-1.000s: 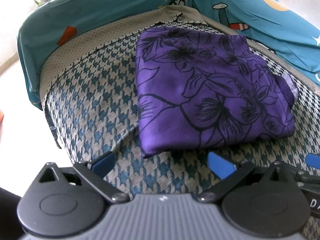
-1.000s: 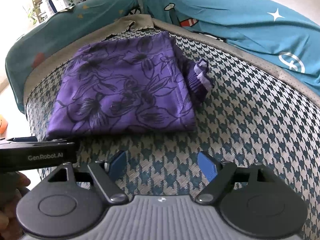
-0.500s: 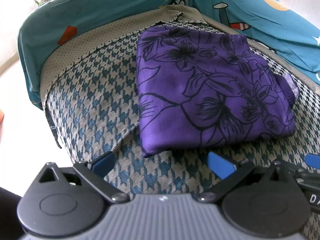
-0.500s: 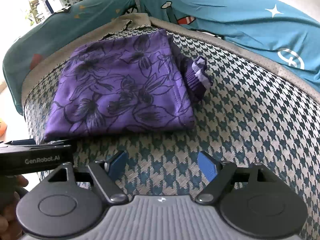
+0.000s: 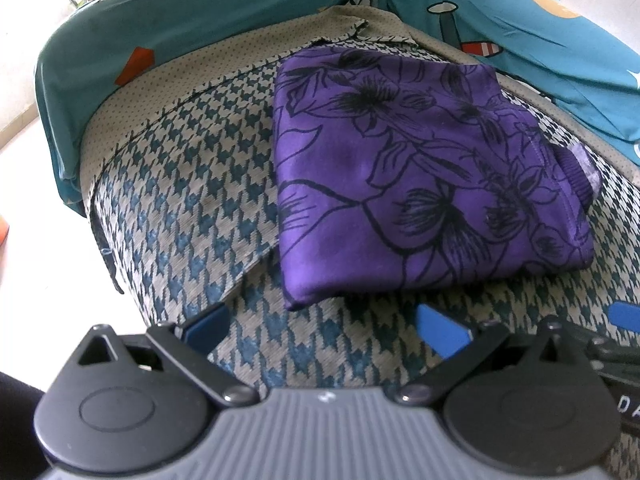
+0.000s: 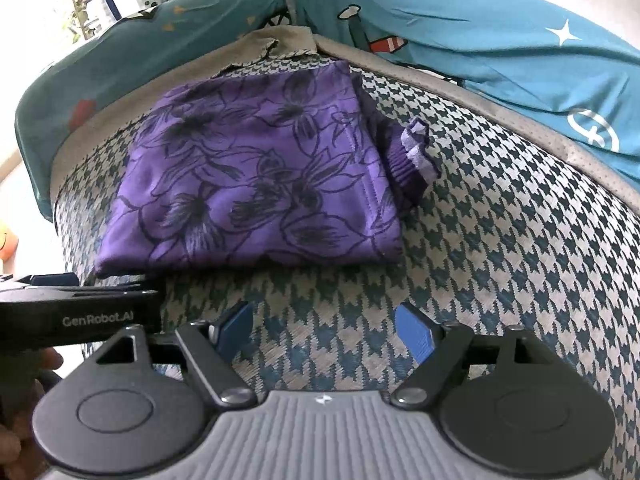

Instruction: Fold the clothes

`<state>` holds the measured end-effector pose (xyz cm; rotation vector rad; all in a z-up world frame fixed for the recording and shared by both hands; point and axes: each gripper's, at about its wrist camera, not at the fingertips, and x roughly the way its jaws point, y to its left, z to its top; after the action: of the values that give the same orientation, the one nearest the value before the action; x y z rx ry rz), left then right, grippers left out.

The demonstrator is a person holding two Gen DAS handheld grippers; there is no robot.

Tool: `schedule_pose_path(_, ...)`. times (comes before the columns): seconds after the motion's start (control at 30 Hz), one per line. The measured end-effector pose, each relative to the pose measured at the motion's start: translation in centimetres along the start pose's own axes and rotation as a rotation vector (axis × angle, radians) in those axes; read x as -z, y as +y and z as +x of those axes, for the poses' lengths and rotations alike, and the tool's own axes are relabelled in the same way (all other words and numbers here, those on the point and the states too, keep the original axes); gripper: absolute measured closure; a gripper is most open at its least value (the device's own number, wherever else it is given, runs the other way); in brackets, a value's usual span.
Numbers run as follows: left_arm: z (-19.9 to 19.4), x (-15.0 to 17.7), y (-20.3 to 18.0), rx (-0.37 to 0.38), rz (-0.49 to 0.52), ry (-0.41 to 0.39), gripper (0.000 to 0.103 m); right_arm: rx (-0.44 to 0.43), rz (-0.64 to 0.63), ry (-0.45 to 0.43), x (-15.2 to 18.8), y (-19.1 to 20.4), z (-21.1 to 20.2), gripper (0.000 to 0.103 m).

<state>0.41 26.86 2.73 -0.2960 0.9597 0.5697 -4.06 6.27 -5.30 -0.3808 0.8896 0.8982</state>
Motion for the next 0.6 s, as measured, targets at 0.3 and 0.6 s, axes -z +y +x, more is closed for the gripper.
schedule_pose_path(0.3,0.10,0.01,0.02,0.001,-0.002,0.006,0.000,-0.003,-0.003,0.002,0.07,-0.15,0.00,0.024)
schedule_pose_path(0.6,0.36,0.09,0.01,-0.003,-0.003,0.015,0.000,0.002,0.002,0.006,0.05,-0.13,0.10,0.024)
